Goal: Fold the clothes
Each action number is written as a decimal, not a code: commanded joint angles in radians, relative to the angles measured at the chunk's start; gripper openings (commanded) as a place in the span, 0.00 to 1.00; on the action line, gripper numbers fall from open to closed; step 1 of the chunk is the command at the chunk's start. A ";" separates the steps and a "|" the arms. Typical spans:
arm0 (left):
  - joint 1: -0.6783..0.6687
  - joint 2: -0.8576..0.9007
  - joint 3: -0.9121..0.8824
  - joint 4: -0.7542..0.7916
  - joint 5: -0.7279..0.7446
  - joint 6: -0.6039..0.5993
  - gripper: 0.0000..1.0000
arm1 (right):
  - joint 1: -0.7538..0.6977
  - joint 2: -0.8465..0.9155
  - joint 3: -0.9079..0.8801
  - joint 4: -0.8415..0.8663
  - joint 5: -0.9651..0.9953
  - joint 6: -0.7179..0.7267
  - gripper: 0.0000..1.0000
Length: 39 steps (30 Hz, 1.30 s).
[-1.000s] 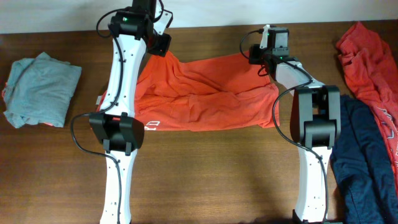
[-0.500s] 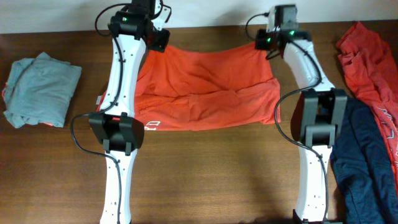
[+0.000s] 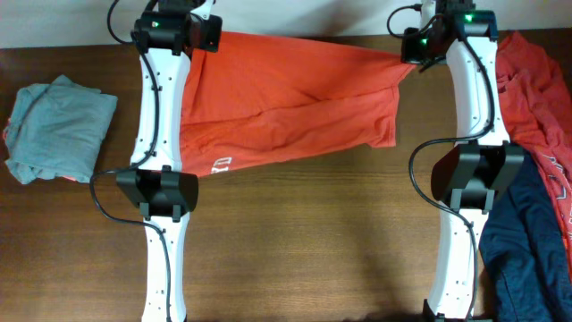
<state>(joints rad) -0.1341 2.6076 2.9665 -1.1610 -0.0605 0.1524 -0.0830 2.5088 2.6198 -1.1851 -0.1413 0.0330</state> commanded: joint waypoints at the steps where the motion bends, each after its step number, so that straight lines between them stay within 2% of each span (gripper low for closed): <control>1: 0.006 -0.016 0.026 -0.026 -0.019 -0.013 0.00 | -0.021 -0.002 0.023 -0.046 -0.012 -0.030 0.04; 17: 0.050 -0.015 0.024 -0.499 -0.025 -0.014 0.00 | -0.028 -0.004 0.016 -0.211 -0.050 -0.086 0.04; 24: 0.077 -0.012 -0.050 -0.527 -0.049 -0.014 0.00 | -0.027 -0.002 -0.045 -0.248 -0.050 -0.086 0.04; 35: 0.078 -0.010 -0.350 -0.525 -0.061 -0.013 0.00 | -0.027 -0.001 -0.200 -0.234 -0.027 -0.085 0.04; 37: 0.078 -0.010 -0.386 -0.523 -0.080 -0.013 0.00 | -0.028 -0.001 -0.211 -0.228 -0.027 -0.085 0.25; 38: 0.078 -0.010 -0.407 -0.523 -0.087 -0.013 0.00 | -0.030 -0.001 -0.211 -0.228 -0.027 -0.085 0.55; 39: 0.078 -0.010 -0.411 -0.522 -0.087 -0.014 0.01 | -0.030 -0.001 -0.210 -0.224 -0.027 -0.085 0.69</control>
<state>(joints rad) -0.0788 2.6083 2.5916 -1.6814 -0.0837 0.1513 -0.1040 2.5088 2.4145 -1.4139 -0.2001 -0.0444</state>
